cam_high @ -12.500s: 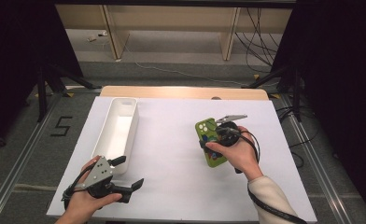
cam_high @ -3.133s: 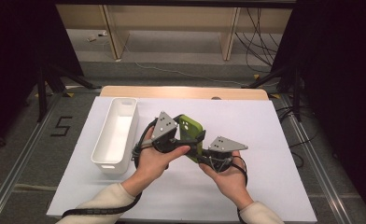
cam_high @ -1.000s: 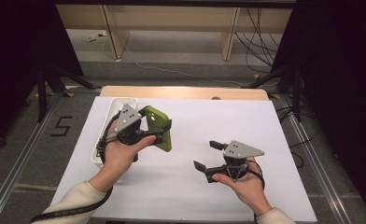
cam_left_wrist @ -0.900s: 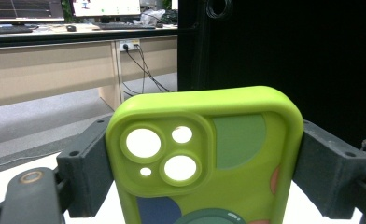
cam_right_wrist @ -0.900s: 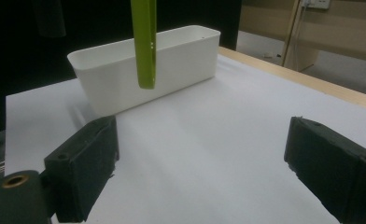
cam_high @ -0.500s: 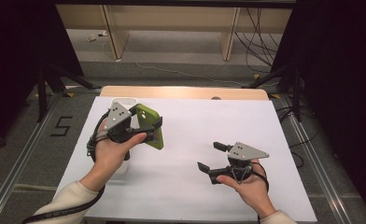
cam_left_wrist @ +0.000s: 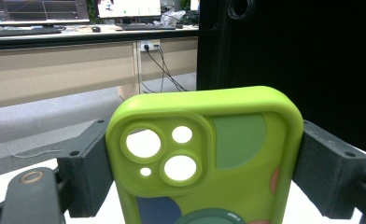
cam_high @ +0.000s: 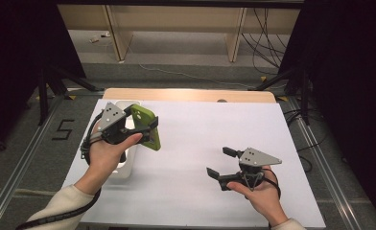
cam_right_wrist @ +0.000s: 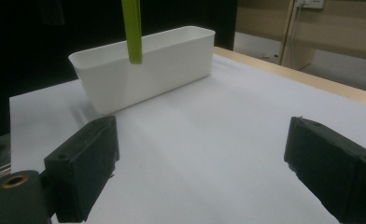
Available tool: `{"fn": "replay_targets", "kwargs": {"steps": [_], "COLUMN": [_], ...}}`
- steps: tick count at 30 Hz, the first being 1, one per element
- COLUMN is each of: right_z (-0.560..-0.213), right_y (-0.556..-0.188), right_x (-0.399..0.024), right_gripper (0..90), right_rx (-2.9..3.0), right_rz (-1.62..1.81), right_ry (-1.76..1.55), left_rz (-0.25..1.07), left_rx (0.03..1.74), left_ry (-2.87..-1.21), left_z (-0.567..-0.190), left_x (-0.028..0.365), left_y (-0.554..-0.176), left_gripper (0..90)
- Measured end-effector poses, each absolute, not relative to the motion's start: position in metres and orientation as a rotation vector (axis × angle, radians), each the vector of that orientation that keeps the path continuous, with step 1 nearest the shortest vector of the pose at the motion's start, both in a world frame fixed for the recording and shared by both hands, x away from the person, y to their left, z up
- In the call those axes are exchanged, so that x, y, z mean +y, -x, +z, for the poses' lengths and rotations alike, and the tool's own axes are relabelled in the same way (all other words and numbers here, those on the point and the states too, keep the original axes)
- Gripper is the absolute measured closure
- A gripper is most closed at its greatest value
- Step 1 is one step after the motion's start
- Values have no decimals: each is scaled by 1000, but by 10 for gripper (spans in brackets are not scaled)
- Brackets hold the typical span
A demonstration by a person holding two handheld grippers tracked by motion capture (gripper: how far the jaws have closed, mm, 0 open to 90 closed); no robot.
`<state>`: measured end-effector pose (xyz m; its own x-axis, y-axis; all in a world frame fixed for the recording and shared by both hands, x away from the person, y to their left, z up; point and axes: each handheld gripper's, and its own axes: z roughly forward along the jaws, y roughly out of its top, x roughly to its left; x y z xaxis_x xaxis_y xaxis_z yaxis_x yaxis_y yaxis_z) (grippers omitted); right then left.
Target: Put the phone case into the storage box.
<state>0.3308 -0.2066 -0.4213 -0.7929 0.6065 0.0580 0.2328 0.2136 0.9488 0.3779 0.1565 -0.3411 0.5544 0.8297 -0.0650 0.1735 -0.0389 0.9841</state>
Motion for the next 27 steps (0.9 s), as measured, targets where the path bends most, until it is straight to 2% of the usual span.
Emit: {"fn": "replay_targets", "kwargs": {"steps": [27], "right_z": [-423], "right_y": [-324], "right_x": [-214], "right_gripper": [113], "right_rx": [2156], "right_rz": [1596], "right_ry": [-795], "left_rz": [717], "left_rx": [939], "left_ry": [-1524], "left_z": [-338], "left_x": [187], "left_y": [-387], "left_gripper": [158]}}
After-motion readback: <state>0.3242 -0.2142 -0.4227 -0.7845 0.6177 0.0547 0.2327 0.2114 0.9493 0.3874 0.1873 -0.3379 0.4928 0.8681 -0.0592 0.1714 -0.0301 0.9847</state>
